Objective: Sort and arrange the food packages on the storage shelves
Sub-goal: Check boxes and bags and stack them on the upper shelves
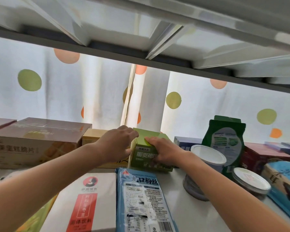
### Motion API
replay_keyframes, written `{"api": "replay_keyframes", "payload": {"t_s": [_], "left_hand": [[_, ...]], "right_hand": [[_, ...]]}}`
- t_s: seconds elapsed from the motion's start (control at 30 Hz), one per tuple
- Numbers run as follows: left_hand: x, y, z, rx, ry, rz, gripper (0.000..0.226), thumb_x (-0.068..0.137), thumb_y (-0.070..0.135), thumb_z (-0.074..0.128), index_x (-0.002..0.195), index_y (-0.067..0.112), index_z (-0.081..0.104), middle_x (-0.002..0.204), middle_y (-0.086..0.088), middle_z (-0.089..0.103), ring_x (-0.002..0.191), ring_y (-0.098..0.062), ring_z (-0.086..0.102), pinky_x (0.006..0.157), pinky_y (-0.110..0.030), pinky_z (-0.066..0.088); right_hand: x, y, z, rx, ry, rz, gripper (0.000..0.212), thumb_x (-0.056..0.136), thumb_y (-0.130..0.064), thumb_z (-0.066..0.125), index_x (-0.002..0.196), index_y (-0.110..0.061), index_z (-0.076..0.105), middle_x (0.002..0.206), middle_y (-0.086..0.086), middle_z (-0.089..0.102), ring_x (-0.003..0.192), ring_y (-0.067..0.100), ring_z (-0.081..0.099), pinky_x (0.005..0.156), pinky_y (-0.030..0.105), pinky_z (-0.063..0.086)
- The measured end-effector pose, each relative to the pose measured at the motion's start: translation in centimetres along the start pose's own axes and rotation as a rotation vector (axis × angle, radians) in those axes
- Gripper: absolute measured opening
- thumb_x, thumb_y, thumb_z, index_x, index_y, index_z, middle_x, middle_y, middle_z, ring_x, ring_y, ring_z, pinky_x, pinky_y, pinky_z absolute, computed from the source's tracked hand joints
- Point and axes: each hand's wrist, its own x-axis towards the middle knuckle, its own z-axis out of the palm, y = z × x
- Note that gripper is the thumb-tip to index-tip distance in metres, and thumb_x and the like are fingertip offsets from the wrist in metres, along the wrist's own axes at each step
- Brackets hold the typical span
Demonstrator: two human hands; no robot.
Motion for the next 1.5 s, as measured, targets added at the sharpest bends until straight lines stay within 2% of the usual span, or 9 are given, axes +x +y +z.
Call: {"api": "replay_keyframes", "payload": {"t_s": [0.37,0.47,0.6,0.77,0.9,1.03,1.1,1.23,1.5], "left_hand": [[0.7,1.8,2.9,0.287,0.044,0.109,0.134,0.070,0.045,0.084,0.151,0.022,-0.020,0.161,-0.010,0.011,0.148,-0.030,0.017,0.120,-0.039,0.023],[1.3,1.7,2.7,0.256,0.211,0.129,0.138,0.054,0.043,0.093,0.156,0.011,0.006,0.156,-0.019,0.027,0.141,-0.038,0.034,0.110,-0.046,0.038],[1.9,2.6,0.9,0.147,0.454,0.199,0.105,0.061,0.019,0.091,0.146,0.007,0.031,0.134,-0.021,0.047,0.124,-0.035,0.048,0.093,-0.044,0.054],[1.0,2.7,-2.3,0.125,0.487,0.195,0.092,0.059,0.020,0.092,0.134,0.005,0.042,0.128,-0.019,0.052,0.117,-0.031,0.054,0.087,-0.036,0.055],[-0.4,3.8,-4.2,0.120,0.495,0.145,0.090,0.061,0.024,0.092,0.135,0.005,0.046,0.132,-0.016,0.049,0.118,-0.028,0.054,0.082,-0.033,0.055],[-2.6,5.4,-5.6,0.096,0.494,0.083,0.093,0.058,0.025,0.094,0.135,0.008,0.044,0.132,-0.012,0.049,0.114,-0.026,0.056,0.076,-0.035,0.058],[-3.7,6.4,-6.0,0.114,0.489,0.052,0.094,0.058,0.030,0.094,0.135,0.010,0.043,0.133,-0.009,0.049,0.114,-0.023,0.056,0.074,-0.033,0.056],[-5.9,8.7,-7.2,0.117,0.502,0.010,0.094,0.057,0.028,0.091,0.137,0.007,0.045,0.133,-0.011,0.051,0.117,-0.022,0.049,0.072,-0.039,0.057],[-11.5,10.6,-9.9,-0.105,0.532,-0.131,0.118,0.064,0.037,0.089,0.156,0.019,0.017,0.156,0.002,0.036,0.135,-0.001,0.032,0.107,-0.029,0.030]], "right_hand": [[-2.4,-0.6,-4.6,0.053,0.154,-0.050,0.067,0.078,-0.020,0.082,0.139,-0.023,0.054,0.119,0.000,0.067,0.104,0.020,0.063,0.094,0.041,0.054],[-3.2,-0.9,-6.9,0.084,0.203,-0.089,0.058,0.077,-0.019,0.084,0.130,-0.021,0.061,0.110,-0.002,0.069,0.096,0.018,0.064,0.088,0.038,0.056],[-4.3,-1.8,-8.4,0.146,0.281,-0.145,0.056,0.078,-0.023,0.085,0.129,-0.020,0.062,0.111,-0.005,0.071,0.094,0.013,0.066,0.086,0.035,0.058],[-6.3,-3.3,-9.0,0.089,0.403,-0.090,0.070,0.085,-0.032,0.079,0.147,-0.019,0.048,0.134,-0.001,0.064,0.116,0.021,0.062,0.102,0.043,0.052],[-8.4,-4.3,-7.6,-0.027,0.596,-0.055,0.082,0.085,-0.051,0.074,0.153,-0.021,0.037,0.153,0.001,0.047,0.143,0.027,0.041,0.123,0.053,0.018],[-10.4,-4.1,-5.9,-0.151,0.614,0.047,0.112,0.073,-0.073,0.069,0.157,-0.033,0.006,0.168,0.003,0.007,0.156,0.028,0.000,0.117,0.057,-0.014],[-11.3,-4.7,-5.3,-0.121,0.642,0.050,0.112,0.076,-0.060,0.077,0.155,-0.031,0.003,0.167,0.006,0.004,0.155,0.030,-0.003,0.120,0.062,-0.004],[-12.6,-5.8,-4.7,0.068,0.798,-0.095,0.093,0.072,-0.031,0.085,0.145,-0.016,0.028,0.144,0.005,0.033,0.137,0.026,0.030,0.103,0.055,0.050],[-15.5,-8.8,-6.3,0.146,0.823,-0.199,0.096,0.068,-0.030,0.088,0.145,-0.017,0.032,0.140,-0.001,0.031,0.134,0.020,0.030,0.097,0.043,0.052]]}}
